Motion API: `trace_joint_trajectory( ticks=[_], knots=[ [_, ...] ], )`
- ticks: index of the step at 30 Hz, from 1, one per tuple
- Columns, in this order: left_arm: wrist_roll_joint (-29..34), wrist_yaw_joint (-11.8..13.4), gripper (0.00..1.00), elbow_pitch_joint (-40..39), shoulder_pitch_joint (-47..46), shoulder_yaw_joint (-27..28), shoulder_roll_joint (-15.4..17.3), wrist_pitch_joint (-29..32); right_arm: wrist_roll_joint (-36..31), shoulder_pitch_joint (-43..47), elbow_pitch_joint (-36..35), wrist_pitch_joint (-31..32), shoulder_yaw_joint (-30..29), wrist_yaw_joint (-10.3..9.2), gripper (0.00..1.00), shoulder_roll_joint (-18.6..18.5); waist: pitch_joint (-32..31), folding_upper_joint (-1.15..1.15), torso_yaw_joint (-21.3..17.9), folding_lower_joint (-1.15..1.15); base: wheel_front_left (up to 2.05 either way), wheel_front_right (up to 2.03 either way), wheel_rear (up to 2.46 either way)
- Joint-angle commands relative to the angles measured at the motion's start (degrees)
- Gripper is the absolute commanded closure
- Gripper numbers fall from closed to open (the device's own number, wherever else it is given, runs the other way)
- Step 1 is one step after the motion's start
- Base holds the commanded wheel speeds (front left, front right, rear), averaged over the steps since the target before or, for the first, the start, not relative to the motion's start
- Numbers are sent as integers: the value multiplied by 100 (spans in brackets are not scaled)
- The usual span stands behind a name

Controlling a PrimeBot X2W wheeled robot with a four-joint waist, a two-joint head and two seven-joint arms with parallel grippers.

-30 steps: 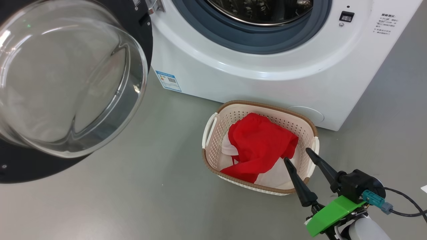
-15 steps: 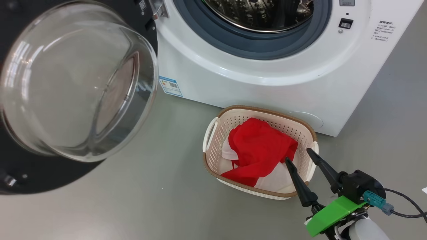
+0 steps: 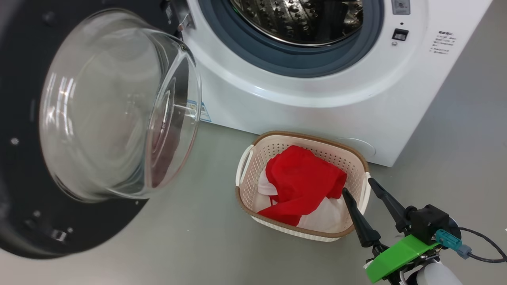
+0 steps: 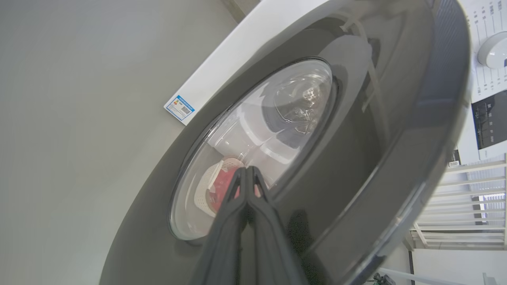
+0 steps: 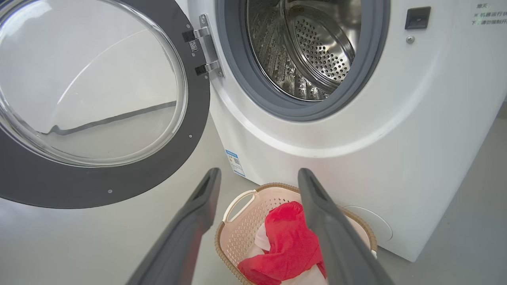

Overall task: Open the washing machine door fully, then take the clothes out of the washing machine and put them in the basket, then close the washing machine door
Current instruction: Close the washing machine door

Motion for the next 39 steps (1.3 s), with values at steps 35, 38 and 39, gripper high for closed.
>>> trace_joint_trajectory(
  ticks=[35, 38, 39],
  knots=[
    [-73, -23, 100, -3268, 557, -743, -1230, -697, -99, 150, -409, -27, -403, 9, 0, 356, -36, 0, -1971, 0, 0, 0, 0],
    [0, -23, 100, -3205, 465, -790, -1289, -879, -102, 134, -423, -27, -414, 9, 0, 388, 6, 0, -2102, 0, 0, 0, 0],
    [42, -23, 100, -3167, 417, -811, -1312, -978, -103, 126, -428, -27, -419, 9, 0, 404, 28, 0, -2167, 0, 0, 0, 0]
  ],
)
